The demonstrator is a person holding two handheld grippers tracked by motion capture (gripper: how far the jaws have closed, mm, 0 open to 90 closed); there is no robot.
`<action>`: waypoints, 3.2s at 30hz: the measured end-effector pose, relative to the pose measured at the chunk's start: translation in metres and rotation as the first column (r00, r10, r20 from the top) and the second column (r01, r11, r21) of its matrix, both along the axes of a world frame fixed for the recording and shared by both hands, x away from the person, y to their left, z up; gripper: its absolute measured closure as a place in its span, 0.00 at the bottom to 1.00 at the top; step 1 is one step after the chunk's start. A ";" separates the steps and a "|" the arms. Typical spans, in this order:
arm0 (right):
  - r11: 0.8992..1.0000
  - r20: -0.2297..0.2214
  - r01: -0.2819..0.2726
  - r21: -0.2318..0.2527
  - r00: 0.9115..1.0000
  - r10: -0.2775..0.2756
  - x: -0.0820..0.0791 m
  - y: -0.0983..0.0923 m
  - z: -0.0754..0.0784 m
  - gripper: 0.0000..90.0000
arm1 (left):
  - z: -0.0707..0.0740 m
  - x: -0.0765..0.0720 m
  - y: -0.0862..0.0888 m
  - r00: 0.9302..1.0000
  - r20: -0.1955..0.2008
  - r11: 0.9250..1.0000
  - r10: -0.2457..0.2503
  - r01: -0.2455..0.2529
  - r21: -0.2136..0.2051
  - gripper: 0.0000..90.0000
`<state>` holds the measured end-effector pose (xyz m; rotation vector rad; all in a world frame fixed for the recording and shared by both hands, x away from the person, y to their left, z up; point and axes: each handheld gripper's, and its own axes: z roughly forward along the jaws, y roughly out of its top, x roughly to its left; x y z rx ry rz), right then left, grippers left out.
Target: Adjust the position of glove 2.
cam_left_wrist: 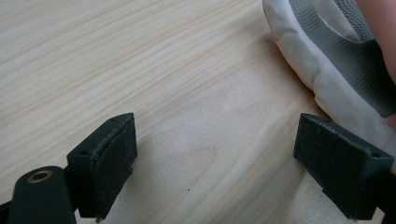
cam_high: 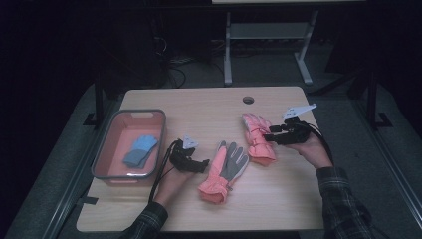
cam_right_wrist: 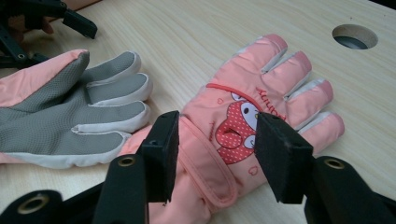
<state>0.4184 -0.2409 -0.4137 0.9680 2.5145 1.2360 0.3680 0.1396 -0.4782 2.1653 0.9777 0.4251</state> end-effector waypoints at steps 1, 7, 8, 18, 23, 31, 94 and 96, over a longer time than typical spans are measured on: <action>1.000 -0.007 -0.004 0.009 1.000 0.004 0.001 -0.002 -0.001 0.57 | 0.000 0.000 0.000 1.000 0.000 1.000 0.000 0.000 0.001 0.14; 0.998 -0.047 -0.061 0.015 0.997 0.062 0.001 -0.004 -0.012 0.64 | 0.000 0.000 0.000 1.000 -0.001 1.000 -0.003 0.003 0.006 0.14; 0.998 -0.049 -0.070 0.004 0.996 0.070 0.001 -0.003 -0.015 0.64 | 0.000 0.000 0.000 1.000 -0.001 1.000 -0.003 0.003 0.006 0.14; 0.991 -0.043 -0.126 -0.040 0.991 0.124 0.001 0.006 -0.026 0.97 | 0.000 0.000 0.000 1.000 0.001 1.000 0.000 0.000 -0.001 0.14; 0.991 -0.024 -0.123 -0.048 0.992 0.122 -0.002 0.005 -0.023 0.95 | 0.000 0.000 0.000 1.000 0.000 1.000 -0.001 0.001 0.002 0.14; 0.982 -0.007 -0.190 -0.010 0.982 0.190 0.008 0.011 -0.029 0.63 | 0.000 0.000 0.000 1.000 0.000 1.000 0.000 0.000 0.000 0.14; 0.986 -0.040 -0.099 -0.131 0.995 0.094 -0.055 -0.010 -0.041 0.97 | 0.000 0.000 0.000 1.000 0.002 1.000 -0.001 0.001 -0.004 0.14; 0.991 -0.050 -0.087 -0.101 0.995 0.082 -0.056 -0.013 -0.038 0.97 | 0.000 0.000 0.000 1.000 0.002 1.000 -0.001 0.001 -0.004 0.14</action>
